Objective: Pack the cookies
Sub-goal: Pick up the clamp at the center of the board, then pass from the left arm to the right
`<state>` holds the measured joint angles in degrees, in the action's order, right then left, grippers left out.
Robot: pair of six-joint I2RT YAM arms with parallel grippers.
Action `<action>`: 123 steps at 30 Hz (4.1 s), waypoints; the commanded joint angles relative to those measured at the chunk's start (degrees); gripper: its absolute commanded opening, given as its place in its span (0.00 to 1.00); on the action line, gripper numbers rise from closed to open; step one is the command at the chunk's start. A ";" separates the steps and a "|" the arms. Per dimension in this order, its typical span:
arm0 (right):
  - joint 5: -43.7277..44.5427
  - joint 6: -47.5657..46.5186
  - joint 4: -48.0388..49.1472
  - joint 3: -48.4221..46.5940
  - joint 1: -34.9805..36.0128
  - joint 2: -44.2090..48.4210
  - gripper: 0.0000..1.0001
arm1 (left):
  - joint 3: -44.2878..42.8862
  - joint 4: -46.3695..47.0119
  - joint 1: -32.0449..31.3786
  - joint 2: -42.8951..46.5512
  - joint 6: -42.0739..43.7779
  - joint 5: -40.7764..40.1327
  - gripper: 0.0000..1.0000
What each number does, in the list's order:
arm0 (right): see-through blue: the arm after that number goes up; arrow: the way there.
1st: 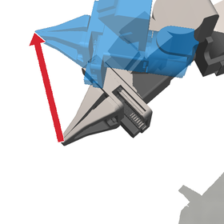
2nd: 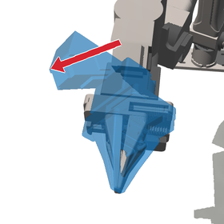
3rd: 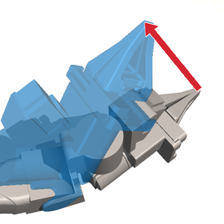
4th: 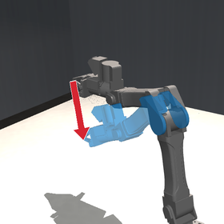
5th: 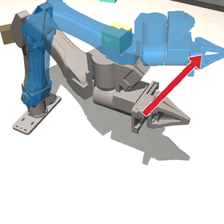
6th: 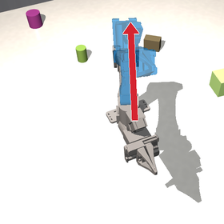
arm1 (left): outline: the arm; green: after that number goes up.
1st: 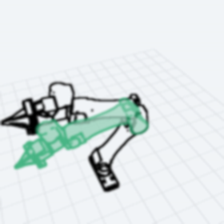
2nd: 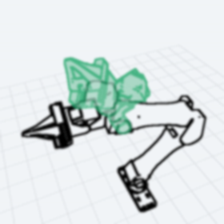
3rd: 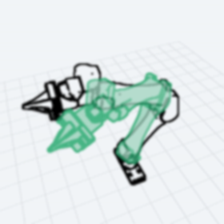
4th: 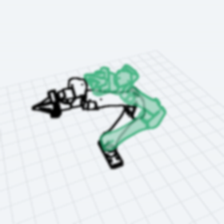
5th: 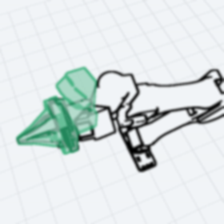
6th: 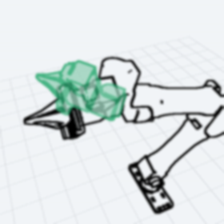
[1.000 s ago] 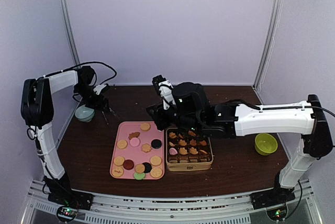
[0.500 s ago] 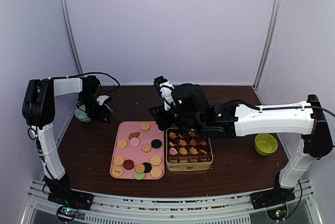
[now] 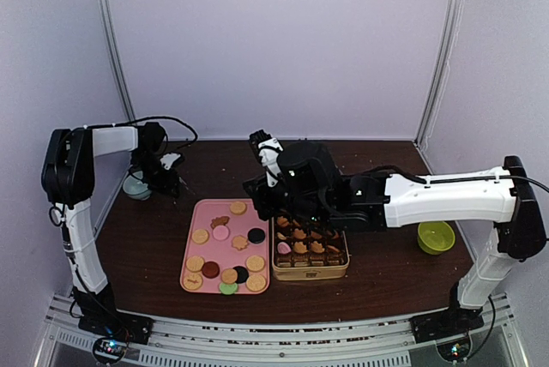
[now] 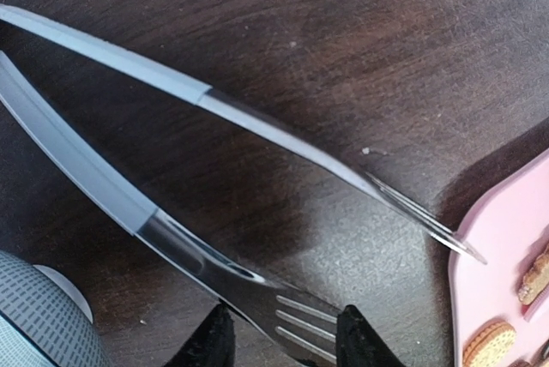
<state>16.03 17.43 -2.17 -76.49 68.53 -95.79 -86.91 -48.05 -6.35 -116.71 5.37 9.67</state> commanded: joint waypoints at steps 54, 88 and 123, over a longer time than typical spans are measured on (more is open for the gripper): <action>-2.40 -0.10 -0.53 -0.76 -0.30 2.09 0.50 | 0.00 -3.55 -2.34 4.35 10.96 -1.62 0.00; -58.46 24.87 41.62 2.24 -16.46 -3.39 0.85 | -4.93 -46.78 -10.76 24.74 50.97 54.41 0.00; -77.09 27.63 32.60 -9.06 -17.74 -9.43 0.52 | -4.06 -45.13 -12.61 22.31 50.00 48.58 0.00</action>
<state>-58.96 44.97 29.56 -82.78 50.39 -104.84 -91.22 -93.54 -18.17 -94.11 55.61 59.57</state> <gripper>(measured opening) 0.537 0.008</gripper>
